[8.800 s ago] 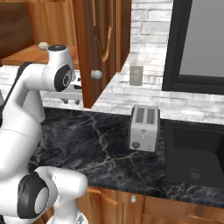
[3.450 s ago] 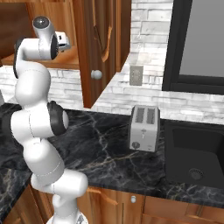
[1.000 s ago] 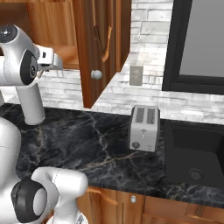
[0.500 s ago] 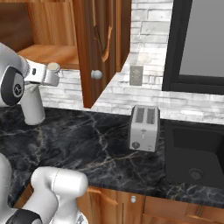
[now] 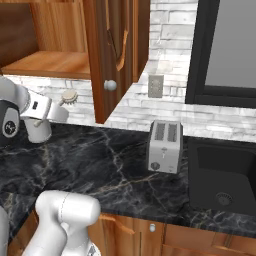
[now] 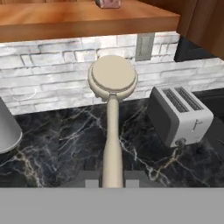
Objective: Locate and retrieve the dish brush and bar soap from the cabinet. Place them next to the sink.
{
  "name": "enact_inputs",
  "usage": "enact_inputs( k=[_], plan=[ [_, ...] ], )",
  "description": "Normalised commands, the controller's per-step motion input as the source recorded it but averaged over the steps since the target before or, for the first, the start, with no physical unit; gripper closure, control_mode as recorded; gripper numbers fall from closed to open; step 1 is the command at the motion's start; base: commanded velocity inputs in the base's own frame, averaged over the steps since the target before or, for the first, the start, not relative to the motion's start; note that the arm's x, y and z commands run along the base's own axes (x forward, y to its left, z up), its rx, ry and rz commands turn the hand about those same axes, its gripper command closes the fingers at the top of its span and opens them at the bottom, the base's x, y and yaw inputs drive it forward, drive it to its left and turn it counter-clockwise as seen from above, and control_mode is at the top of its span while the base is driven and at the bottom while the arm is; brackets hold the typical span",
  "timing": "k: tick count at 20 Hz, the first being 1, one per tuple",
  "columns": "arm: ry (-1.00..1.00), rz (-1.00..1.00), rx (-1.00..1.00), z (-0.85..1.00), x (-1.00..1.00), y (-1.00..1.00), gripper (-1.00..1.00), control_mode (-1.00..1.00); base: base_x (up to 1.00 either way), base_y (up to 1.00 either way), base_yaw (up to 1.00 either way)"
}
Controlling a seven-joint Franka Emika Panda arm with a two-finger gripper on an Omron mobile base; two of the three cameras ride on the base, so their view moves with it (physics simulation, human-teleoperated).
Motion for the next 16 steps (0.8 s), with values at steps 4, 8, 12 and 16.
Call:
enact_inputs(
  k=[4,8,12,16],
  plan=[
    [0.03,-0.04,-0.02,-0.27,-0.02,-0.25,1.0,-1.0,0.0,0.0,0.0],
    [0.07,-0.06,-0.01,-0.39,-0.02,-0.08,1.0,-1.0,0.0,0.0,0.0],
    [0.04,-0.04,0.0,-0.51,-0.02,-0.02,1.0,-1.0,0.0,0.0,0.0],
    [0.02,-0.05,0.0,-0.56,-0.03,-0.16,1.0,-1.0,0.0,0.0,0.0]
  ],
)
